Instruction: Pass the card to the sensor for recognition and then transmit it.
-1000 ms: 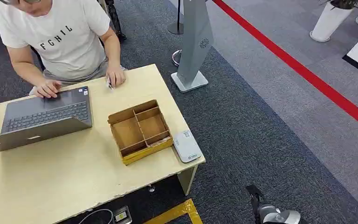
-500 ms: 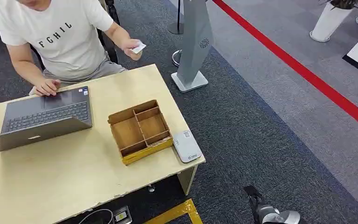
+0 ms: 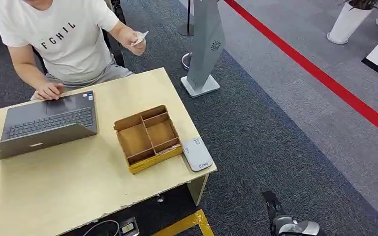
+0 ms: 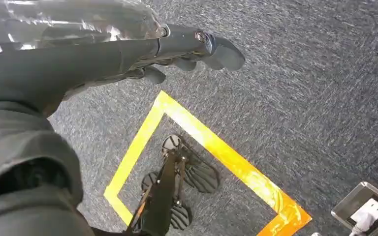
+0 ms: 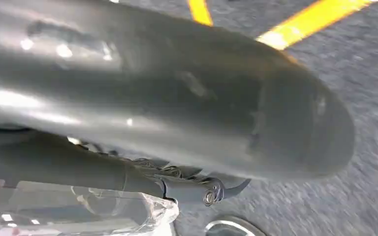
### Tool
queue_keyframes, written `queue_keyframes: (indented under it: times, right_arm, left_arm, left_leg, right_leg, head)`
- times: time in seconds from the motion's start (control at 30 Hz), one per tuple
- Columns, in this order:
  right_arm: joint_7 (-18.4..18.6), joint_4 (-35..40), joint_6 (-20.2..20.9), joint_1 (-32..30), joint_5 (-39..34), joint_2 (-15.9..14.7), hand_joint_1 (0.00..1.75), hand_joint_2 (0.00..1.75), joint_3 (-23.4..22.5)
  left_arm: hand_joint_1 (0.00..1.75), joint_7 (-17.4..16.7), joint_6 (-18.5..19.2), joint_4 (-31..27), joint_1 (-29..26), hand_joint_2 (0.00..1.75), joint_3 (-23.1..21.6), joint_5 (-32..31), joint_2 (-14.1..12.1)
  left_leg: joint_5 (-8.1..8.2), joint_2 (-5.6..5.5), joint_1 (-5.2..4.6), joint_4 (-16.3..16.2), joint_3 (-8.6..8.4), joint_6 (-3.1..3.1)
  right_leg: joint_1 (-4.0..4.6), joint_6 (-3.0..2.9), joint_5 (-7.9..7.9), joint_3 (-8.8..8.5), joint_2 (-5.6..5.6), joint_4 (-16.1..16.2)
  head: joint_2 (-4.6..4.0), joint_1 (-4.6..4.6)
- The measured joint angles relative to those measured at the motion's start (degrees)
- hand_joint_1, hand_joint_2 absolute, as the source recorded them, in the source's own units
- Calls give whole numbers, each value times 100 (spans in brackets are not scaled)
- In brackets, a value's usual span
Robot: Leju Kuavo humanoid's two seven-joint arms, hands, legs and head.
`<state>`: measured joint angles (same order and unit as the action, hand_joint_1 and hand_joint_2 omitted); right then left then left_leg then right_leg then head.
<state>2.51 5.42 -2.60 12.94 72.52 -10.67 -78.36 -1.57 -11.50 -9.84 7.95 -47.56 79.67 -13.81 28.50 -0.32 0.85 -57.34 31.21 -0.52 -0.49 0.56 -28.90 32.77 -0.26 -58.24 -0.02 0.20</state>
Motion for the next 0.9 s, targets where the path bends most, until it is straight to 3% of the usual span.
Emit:
queue_keyframes:
  times: [0.27, 0.4, 0.53, 0.6, 0.67, 0.73, 0.8, 0.83, 0.87, 0.9]
  right_arm:
    - [-1760, -2, -435, 117, 144, -328, 0, 0, -190]
    - [-2999, -50, -771, 175, 413, -404, 0, 0, -247]
    - [-3953, -151, -1149, 259, 736, -376, 0, 0, -271]
    - [-4196, -197, -1462, 398, 931, -313, 0, 0, -271]
    - [-4237, -201, -1574, 589, 923, -225, 0, 0, -269]
    - [-4173, -88, -977, 511, 141, -103, 0, 0, -134]
    - [-3488, 514, -114, -35, -1723, 46, 0, 0, 479]
    - [-2969, 902, -138, -398, -2816, 66, 0, 0, 810]
    - [-2377, 1512, -413, -791, -4411, 20, 0, 0, 1307]
    - [-1877, 2265, -1054, -1158, -5979, -108, 0, 0, 1904]
  left_arm:
    - [0, -4, -61, 0, 0, 0, 2, 74, 20]
    - [0, 46, -54, 0, 1, 0, 2, 125, 20]
    - [0, 42, -94, 0, 2, 0, 2, 109, 39]
    - [0, 37, -94, 0, 4, 0, 2, 89, 48]
    - [0, 26, -90, 0, 10, 0, 2, 63, 50]
    - [0, 22, -63, 0, 36, 0, 0, 11, 57]
    - [0, 22, 0, -2, 38, 0, 0, -48, 50]
    - [0, 22, 44, 0, 25, 0, -2, -68, 39]
    - [0, 22, 79, 0, 7, 0, -2, -107, 6]
    - [0, 20, 99, 2, -8, 0, -2, -114, -35]
  left_leg:
    - [0, 0, -3, -1, 0, 0]
    - [0, 1, -2, 0, -1, 0]
    - [0, 0, 0, 0, 2, 0]
    - [0, 9, -1, 0, 0, 0]
    - [-1, 17, -1, 0, -6, 0]
    - [2, 9, -1, -5, -29, 4]
    - [17, -52, -7, -9, -42, 26]
    - [22, -68, -25, -7, -43, 33]
    - [22, -72, -52, 0, -33, 35]
    - [25, -57, -78, 9, 1, 38]
  right_leg:
    - [-3, 0, 0, 0, 0, 0]
    - [-2, 0, 0, 1, 1, 0]
    - [-1, 0, 0, -1, -1, -2]
    - [-1, 0, 1, 2, 2, -6]
    - [-1, 0, 2, 2, 12, -7]
    - [1, 5, -6, -1, 6, 2]
    - [-6, 24, -43, -45, -59, 6]
    - [-25, 30, -50, -55, -78, 4]
    - [-55, 31, -54, -52, -82, -16]
    - [-83, 31, -54, -37, -64, -43]
  head:
    - [0, 0]
    - [0, 0]
    - [2, 0]
    - [0, 0]
    - [0, 0]
    - [0, -2]
    - [0, 4]
    - [0, 7]
    - [0, 9]
    - [0, 7]
